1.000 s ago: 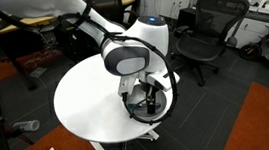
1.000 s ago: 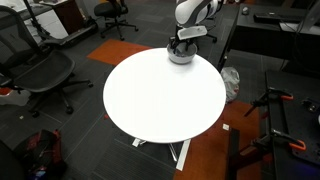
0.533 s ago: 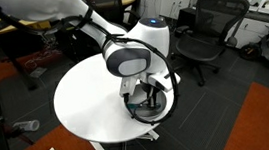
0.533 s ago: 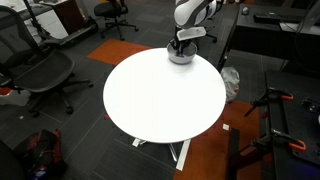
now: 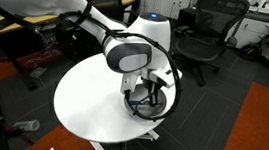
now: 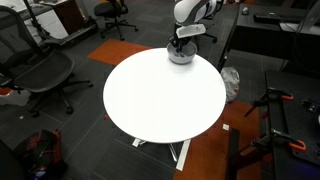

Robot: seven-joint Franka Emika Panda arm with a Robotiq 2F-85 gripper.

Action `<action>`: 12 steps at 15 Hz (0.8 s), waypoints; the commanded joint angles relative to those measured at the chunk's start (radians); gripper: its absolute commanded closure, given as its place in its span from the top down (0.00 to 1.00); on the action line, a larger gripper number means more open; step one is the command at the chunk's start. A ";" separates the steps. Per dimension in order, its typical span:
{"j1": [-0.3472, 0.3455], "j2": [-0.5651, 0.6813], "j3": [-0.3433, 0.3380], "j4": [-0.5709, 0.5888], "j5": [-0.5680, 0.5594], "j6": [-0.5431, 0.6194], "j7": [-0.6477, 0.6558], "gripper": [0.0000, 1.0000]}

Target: Take the blue marker out of the grey bowl

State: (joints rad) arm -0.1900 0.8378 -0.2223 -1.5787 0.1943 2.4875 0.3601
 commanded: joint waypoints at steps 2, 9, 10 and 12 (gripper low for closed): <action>0.033 -0.160 -0.018 -0.106 -0.034 -0.011 0.007 0.05; 0.114 -0.405 -0.035 -0.283 -0.155 0.008 0.022 0.05; 0.131 -0.436 -0.036 -0.306 -0.181 0.008 0.029 0.05; 0.160 -0.495 -0.029 -0.348 -0.229 0.011 0.035 0.05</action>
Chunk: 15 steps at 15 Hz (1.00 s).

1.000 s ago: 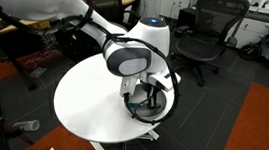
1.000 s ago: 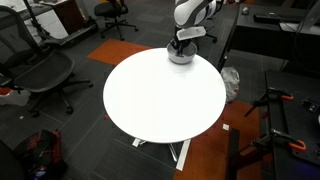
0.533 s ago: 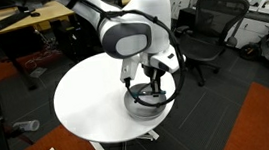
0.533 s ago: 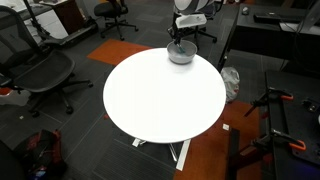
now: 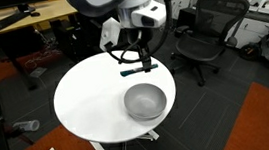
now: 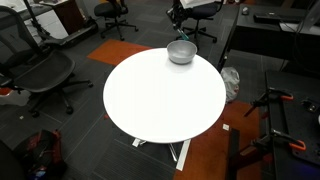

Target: Take the blue marker out of the grey bowl

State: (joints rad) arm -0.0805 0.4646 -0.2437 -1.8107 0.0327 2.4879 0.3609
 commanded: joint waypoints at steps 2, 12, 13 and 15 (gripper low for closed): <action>0.078 -0.162 0.003 -0.140 -0.110 0.013 0.046 0.05; 0.092 -0.041 0.096 0.047 -0.066 -0.029 0.066 0.05; 0.092 -0.016 0.099 0.073 -0.061 -0.032 0.065 0.05; 0.092 0.043 0.106 0.133 -0.049 -0.036 0.062 0.05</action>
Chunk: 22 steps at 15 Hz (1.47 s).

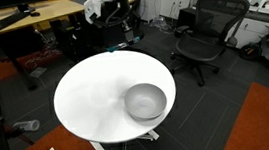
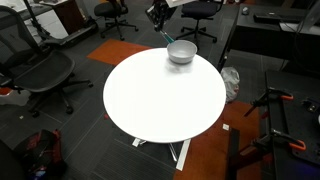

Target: Take the blue marker out of the grey bowl

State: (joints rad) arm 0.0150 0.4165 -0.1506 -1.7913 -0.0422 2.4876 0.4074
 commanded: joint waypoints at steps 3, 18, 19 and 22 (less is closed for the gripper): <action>-0.004 0.180 0.016 0.194 0.044 -0.045 0.014 0.05; 0.010 0.479 0.017 0.434 0.089 -0.160 0.026 0.05; 0.013 0.485 0.014 0.443 0.088 -0.166 0.033 0.44; 0.013 0.491 0.009 0.456 0.086 -0.164 0.043 0.58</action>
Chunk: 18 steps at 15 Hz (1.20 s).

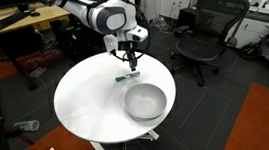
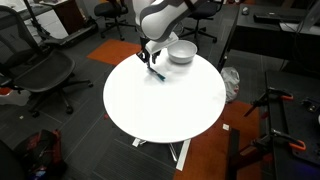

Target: Take the blue marker out of the grey bowl

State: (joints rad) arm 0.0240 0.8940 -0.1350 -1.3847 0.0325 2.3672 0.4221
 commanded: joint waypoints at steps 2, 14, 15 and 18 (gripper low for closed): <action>0.007 -0.005 -0.013 0.040 0.006 -0.032 0.031 0.73; 0.012 -0.335 -0.047 -0.184 -0.032 -0.063 0.019 1.00; 0.012 -0.370 -0.048 -0.213 -0.039 -0.077 0.020 1.00; 0.009 -0.473 -0.037 -0.303 -0.048 -0.106 0.011 1.00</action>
State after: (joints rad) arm 0.0226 0.5583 -0.1752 -1.5468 0.0067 2.2904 0.4234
